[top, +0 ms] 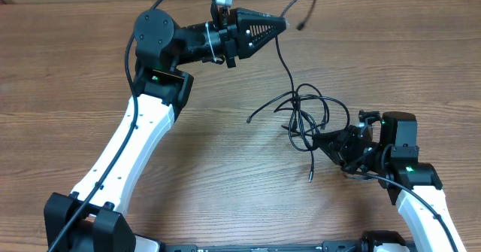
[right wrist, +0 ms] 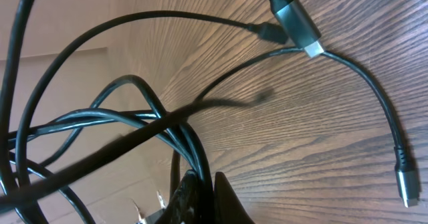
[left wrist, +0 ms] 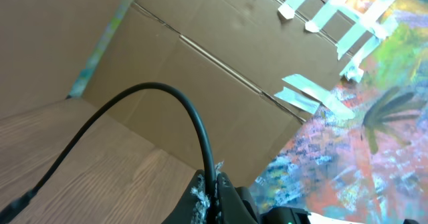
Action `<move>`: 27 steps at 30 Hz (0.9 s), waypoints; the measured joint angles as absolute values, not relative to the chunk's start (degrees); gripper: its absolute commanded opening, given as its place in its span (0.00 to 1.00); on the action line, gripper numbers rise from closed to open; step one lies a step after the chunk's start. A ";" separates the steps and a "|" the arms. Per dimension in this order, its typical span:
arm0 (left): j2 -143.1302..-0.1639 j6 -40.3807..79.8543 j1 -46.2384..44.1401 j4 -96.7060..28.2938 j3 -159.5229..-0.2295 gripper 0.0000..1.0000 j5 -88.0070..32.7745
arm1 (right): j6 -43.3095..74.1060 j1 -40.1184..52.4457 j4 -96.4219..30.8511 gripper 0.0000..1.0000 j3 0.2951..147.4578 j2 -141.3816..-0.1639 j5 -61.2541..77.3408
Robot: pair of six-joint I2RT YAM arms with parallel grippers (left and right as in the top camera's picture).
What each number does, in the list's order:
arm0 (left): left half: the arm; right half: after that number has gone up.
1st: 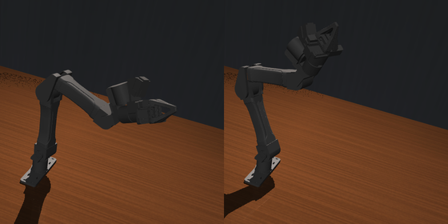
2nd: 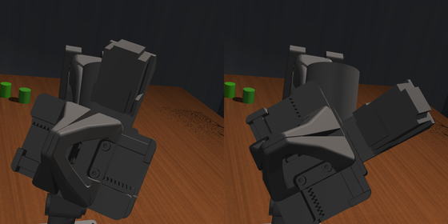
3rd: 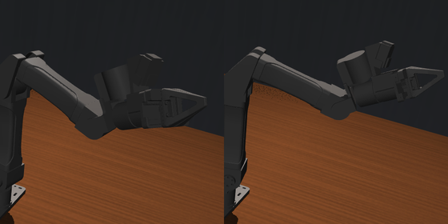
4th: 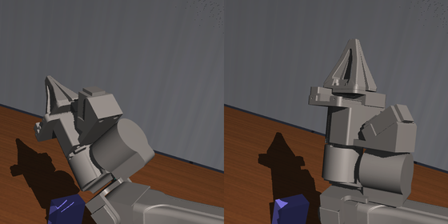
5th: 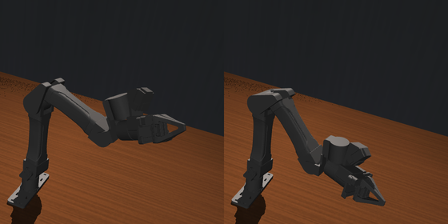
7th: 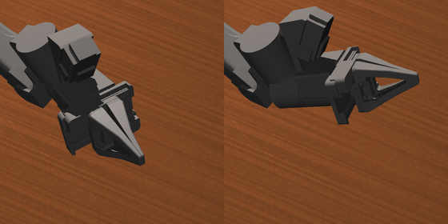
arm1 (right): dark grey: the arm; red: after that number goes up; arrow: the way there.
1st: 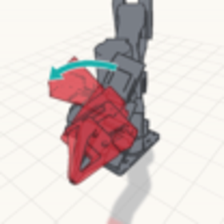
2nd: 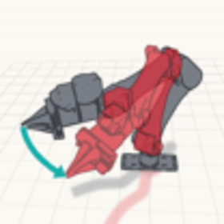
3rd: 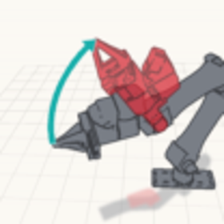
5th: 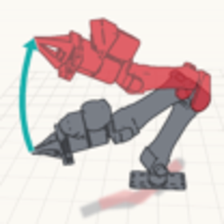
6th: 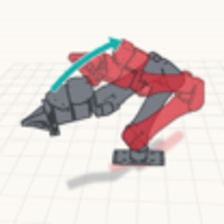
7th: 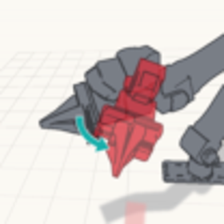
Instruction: Untangle cables
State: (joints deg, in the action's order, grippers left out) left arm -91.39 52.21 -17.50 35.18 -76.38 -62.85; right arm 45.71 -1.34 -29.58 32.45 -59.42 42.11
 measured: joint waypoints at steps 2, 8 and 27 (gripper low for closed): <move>-91.39 52.21 -16.36 33.04 -76.40 0.29 -62.98 | 45.63 -1.34 -29.61 0.04 32.45 -59.42 41.95; -91.07 48.16 -12.64 17.19 -76.62 0.64 -61.82 | 45.60 -1.34 -29.89 0.04 32.45 -59.42 41.58; -90.87 10.46 -18.15 -27.16 -77.14 0.75 -51.13 | 46.54 -1.37 -26.33 0.90 32.45 -59.53 44.56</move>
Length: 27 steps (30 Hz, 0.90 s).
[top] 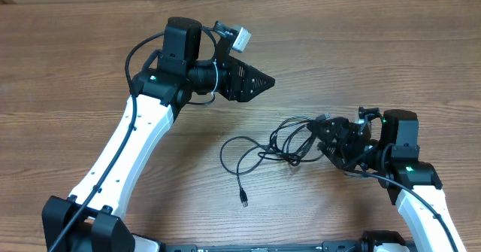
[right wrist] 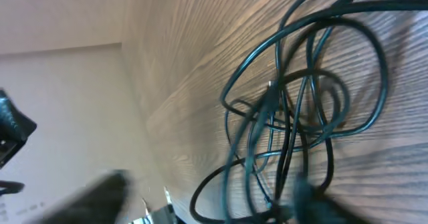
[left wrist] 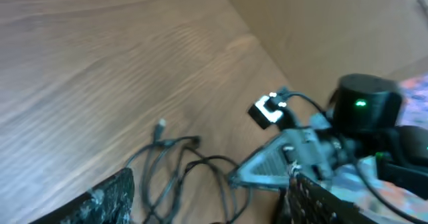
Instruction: Untangle cables
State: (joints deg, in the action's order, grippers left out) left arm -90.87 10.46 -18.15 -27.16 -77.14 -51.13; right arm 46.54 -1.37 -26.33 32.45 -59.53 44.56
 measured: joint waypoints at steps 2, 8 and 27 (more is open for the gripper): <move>-90.87 10.09 -18.15 -28.53 -77.14 0.78 -47.86 | 46.52 -1.34 -26.37 0.91 32.45 -59.53 44.69; -90.87 10.55 -18.15 -30.48 -77.14 0.83 -39.83 | 46.48 -1.13 -27.77 0.91 32.45 -59.53 43.55; -90.85 10.55 -18.15 -32.80 -77.14 0.83 -36.99 | 49.74 10.24 -21.74 0.04 32.45 -71.83 32.58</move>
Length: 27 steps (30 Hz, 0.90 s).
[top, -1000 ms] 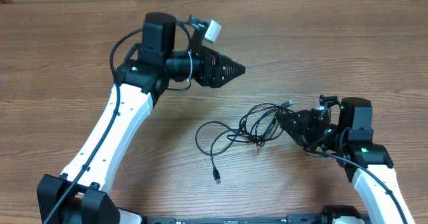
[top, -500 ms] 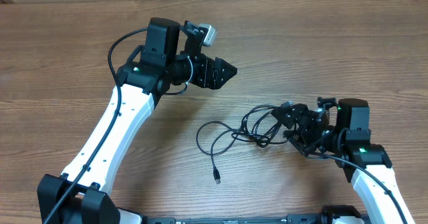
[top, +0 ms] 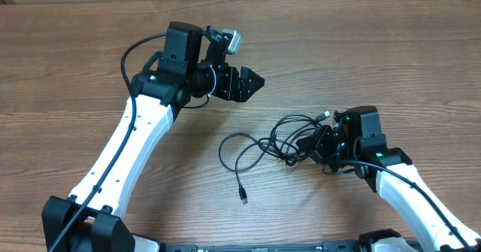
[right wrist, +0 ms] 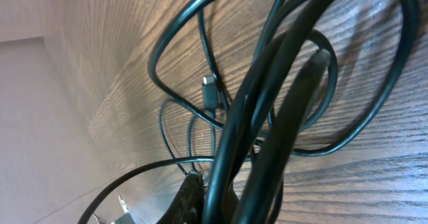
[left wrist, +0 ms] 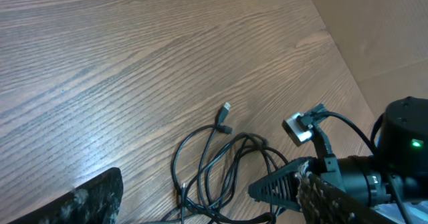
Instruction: Untangle cables
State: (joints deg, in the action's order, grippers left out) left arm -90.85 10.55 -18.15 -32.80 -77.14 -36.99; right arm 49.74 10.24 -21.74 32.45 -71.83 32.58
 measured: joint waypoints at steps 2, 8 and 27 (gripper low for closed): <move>-90.87 10.55 -18.15 -33.50 -77.14 0.81 -36.99 | 49.56 10.24 -21.69 0.04 32.45 -72.10 32.88; -90.87 9.80 -18.15 -36.49 -77.14 0.71 -37.43 | 47.48 10.28 -22.13 0.04 34.70 -66.48 33.01; -89.36 -4.36 -18.20 -31.27 -77.14 0.72 -62.04 | 54.89 10.26 -23.20 0.04 55.72 -55.02 34.94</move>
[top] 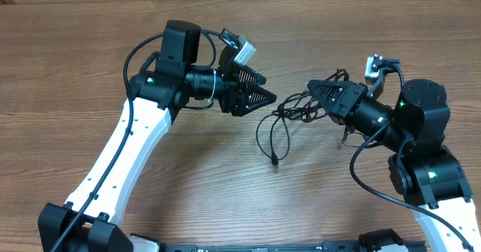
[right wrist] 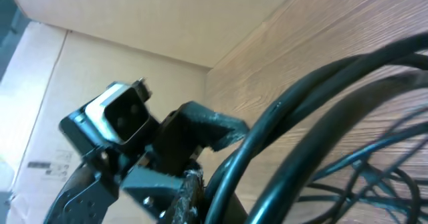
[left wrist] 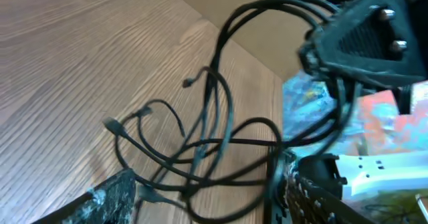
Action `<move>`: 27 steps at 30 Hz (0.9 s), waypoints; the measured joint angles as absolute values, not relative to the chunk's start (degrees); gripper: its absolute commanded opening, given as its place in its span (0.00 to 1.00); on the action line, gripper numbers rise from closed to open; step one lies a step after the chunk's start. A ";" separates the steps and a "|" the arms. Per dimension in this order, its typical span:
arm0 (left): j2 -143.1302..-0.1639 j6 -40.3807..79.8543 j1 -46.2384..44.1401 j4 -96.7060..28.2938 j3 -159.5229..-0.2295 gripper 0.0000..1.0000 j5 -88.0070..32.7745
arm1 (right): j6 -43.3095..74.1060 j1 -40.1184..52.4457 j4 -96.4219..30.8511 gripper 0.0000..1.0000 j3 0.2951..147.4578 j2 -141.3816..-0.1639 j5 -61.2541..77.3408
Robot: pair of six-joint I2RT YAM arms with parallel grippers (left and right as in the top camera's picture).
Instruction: Untangle cables
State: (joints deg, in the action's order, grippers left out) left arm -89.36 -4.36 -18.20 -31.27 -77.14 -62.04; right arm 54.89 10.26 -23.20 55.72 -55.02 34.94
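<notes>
A tangle of thin black cables [top: 289, 110] hangs off the table from my right gripper [top: 316, 89], which is shut on several strands; thick strands [right wrist: 301, 117] run out of its jaws in the right wrist view. One loose end with a plug [top: 275, 160] dangles lowest, near the wood. My left gripper [top: 267, 88] is open just left of the bundle, and in the left wrist view its fingers [left wrist: 110, 197] stand wide apart with cable loops [left wrist: 214, 124] between them. The right gripper [left wrist: 361, 30] shows there above the loops.
The wooden table [top: 75, 71] spreads under both arms. A cardboard wall runs along the far edge. The left arm's white link [top: 120, 162] crosses the left half, and the right arm's body [top: 425, 154] stands at the right.
My right gripper, which was low on the table shut on the bundle, is now raised and farther back with the tangle hanging from it. The open left gripper now has cable loops between its fingers.
At first my left gripper held one cable high at the back while the right was shut on the tangle. Then the left was open and the cable lay on the table, the right looking open. Later the right was shut on the bundle, now lifted toward the left gripper.
</notes>
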 measured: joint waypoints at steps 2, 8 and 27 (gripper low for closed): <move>-89.36 -3.31 -18.31 -31.24 -77.14 0.72 -61.45 | 54.78 10.26 -21.04 0.04 55.72 -55.02 37.21; -89.36 -2.52 -19.22 -31.29 -77.14 0.64 -61.08 | 56.42 9.76 -18.63 0.04 55.92 -55.02 39.64; -89.36 -22.90 -23.90 -32.60 -77.14 0.87 -63.18 | 69.10 5.61 -14.94 0.04 55.92 -55.77 38.63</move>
